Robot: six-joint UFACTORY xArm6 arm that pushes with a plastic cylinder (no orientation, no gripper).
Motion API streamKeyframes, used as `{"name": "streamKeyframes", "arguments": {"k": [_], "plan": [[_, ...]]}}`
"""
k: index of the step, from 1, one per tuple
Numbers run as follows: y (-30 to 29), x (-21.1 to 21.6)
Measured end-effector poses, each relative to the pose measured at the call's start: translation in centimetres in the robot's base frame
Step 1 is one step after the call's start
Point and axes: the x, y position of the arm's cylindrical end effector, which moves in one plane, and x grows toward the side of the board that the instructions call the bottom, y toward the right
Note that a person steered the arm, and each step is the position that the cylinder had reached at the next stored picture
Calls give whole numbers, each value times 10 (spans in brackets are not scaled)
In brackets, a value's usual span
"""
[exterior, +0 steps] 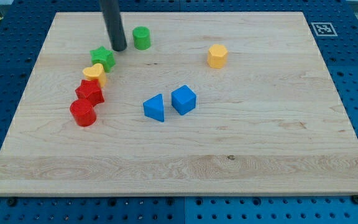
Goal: Slide the green circle closer to the green star
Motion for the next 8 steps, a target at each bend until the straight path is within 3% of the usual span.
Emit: {"name": "streamKeyframes", "arguments": {"k": [3,5,8], "plan": [[120,-3],[121,-75],[110,-72]]}}
